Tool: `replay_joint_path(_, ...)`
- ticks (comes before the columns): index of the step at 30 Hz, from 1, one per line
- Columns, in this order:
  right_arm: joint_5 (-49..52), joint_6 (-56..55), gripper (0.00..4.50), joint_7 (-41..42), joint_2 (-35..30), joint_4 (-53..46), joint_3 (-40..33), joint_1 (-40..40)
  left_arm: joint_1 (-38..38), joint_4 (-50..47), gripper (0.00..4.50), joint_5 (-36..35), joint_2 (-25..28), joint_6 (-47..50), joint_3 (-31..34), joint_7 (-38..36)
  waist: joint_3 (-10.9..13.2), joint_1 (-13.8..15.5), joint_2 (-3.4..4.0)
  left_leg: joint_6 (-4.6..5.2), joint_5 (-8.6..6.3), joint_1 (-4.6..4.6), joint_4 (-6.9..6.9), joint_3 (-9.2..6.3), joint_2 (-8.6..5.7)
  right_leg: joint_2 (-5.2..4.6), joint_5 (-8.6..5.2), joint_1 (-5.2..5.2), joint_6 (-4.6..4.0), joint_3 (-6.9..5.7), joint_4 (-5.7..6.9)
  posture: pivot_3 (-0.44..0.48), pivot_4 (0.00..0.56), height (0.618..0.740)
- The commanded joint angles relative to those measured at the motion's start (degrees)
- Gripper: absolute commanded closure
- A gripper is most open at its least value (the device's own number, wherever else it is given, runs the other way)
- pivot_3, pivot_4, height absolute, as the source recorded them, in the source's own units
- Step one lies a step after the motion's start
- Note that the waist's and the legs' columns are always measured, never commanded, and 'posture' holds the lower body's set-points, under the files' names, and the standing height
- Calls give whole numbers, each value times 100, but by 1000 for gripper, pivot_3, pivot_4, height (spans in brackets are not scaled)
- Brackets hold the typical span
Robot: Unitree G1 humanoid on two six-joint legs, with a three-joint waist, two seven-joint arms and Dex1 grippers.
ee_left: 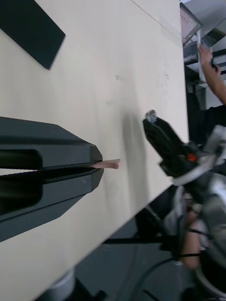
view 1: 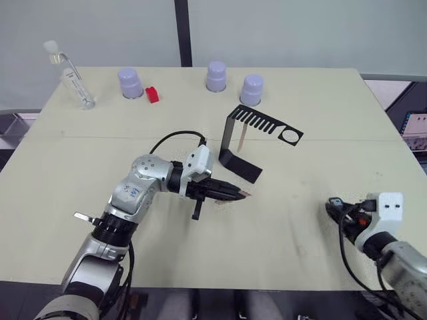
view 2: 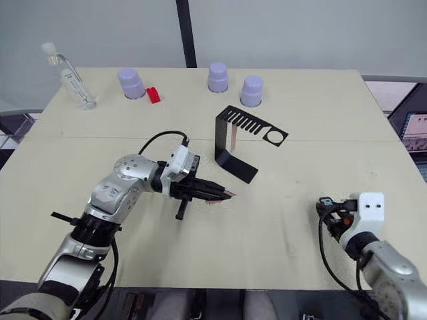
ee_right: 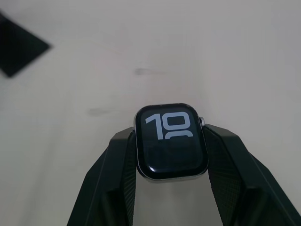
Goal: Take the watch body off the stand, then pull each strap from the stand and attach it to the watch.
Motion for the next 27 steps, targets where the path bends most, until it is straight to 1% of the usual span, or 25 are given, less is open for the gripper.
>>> replay_joint_path(1,1943,1172,2917,156,-737,-371,-279,-277,-118,243,4500,423,119,-1049,-145,-324,0,10,0,2,-1,-1,0,-1,0,-2,-1,0,-2,-1,-4,0,150,739)
replay_joint_path(3,2796,1440,2917,-20,-1105,-285,-250,-455,-180,388,4500,559,101,-1391,-196,-390,3,15,-5,8,-4,-5,0,-2,0,-4,-1,1,-2,-2,-10,0,150,739)
replay_joint_path(4,3335,1451,2917,-314,-1239,-163,-83,-631,-204,410,4500,624,85,-1554,-217,-394,4,23,-7,9,-5,-8,1,-3,0,-4,-1,1,-2,-3,-15,0,150,739)
replay_joint_path(7,4850,1184,2917,-1337,-1641,252,544,-955,-258,486,4500,815,24,-1930,-262,-334,10,22,-16,16,-7,-19,10,-5,0,-8,3,1,5,-6,-29,0,150,739)
replay_joint_path(9,5523,944,2917,-1806,-1938,409,994,-1120,-272,499,4500,873,-25,-2003,-299,-304,11,17,-18,20,-6,-26,12,-6,0,-9,5,1,9,-9,-39,0,150,739)
replay_joint_path(12,6496,407,2917,-2426,-2183,594,1691,-1375,-277,483,4500,853,-96,-1997,-332,-332,12,13,-20,23,-7,-38,17,-6,0,-9,9,-2,15,-12,-47,0,150,739)
replay_joint_path(15,6702,80,2917,-2721,-2140,605,2260,-1588,-238,458,4500,865,-128,-2104,-369,-379,14,2,-23,25,-6,-52,26,-9,0,-8,11,-8,20,-19,-49,0,150,739)
replay_joint_path(18,6702,-68,2917,-2865,-2134,682,2612,-1771,-192,406,4500,882,-149,-2183,-395,-341,14,8,-23,29,-5,-59,33,-11,0,-7,13,-8,24,-22,-49,0,150,739)
replay_joint_path(22,6702,-168,2917,-2995,-2047,871,2900,-1986,-184,421,4500,1044,-173,-2411,-446,-239,14,11,-23,37,-6,-64,43,-14,0,-9,18,-7,32,-23,-52,0,150,739)
replay_joint_path(27,6702,-142,2917,-3036,-2036,985,3136,-2156,-220,416,4500,1091,-200,-2395,-469,-185,14,14,-23,38,-7,-69,41,-19,0,-9,18,-9,32,-26,-58,0,150,739)
